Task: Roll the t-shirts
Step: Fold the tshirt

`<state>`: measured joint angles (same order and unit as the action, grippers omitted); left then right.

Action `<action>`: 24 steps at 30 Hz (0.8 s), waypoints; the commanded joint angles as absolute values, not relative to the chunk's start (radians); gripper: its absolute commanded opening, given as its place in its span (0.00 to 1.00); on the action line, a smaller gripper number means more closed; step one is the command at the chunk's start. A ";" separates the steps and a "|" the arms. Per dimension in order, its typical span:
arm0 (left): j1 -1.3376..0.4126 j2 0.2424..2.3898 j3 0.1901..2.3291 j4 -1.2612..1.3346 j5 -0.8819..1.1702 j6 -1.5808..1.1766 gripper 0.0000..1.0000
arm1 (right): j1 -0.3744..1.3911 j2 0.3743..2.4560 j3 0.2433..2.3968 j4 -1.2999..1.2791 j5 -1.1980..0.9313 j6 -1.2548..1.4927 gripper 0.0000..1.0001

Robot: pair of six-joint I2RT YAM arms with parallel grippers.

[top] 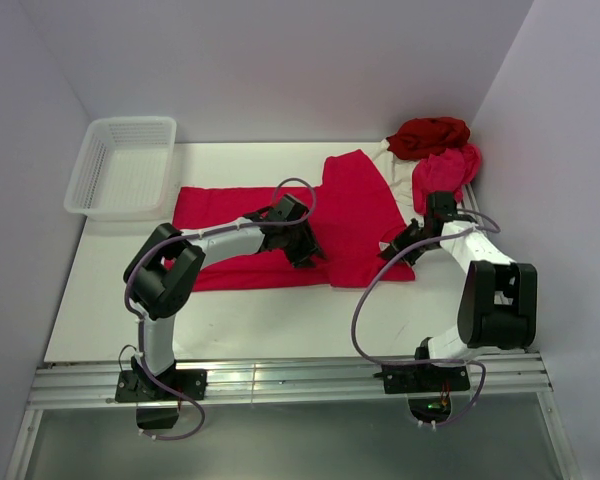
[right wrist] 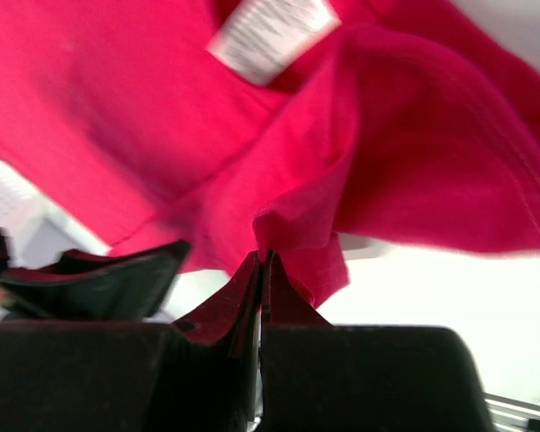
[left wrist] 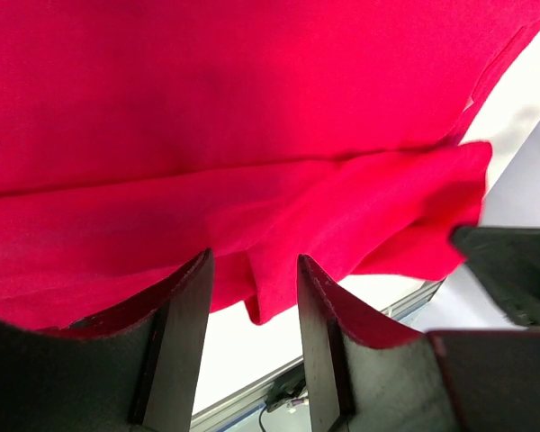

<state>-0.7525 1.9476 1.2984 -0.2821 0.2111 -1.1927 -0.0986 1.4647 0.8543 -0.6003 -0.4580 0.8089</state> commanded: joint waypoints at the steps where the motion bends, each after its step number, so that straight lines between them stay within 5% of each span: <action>1: -0.758 1.901 1.347 -0.293 0.193 -1.186 0.47 | -0.104 1.499 0.949 -0.583 -0.520 0.871 0.00; 21: -0.758 1.890 1.388 -0.344 0.170 -1.170 0.48 | -0.150 1.750 1.120 -0.420 -0.564 1.045 0.00; 24: -0.758 1.891 1.400 -0.354 0.170 -1.166 0.48 | -0.150 1.763 1.140 -0.371 -0.592 1.074 0.06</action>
<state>-0.7525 1.9453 1.3537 -0.3405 0.1856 -1.1885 -0.1448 1.7523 1.0901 -0.4580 -0.5518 1.0264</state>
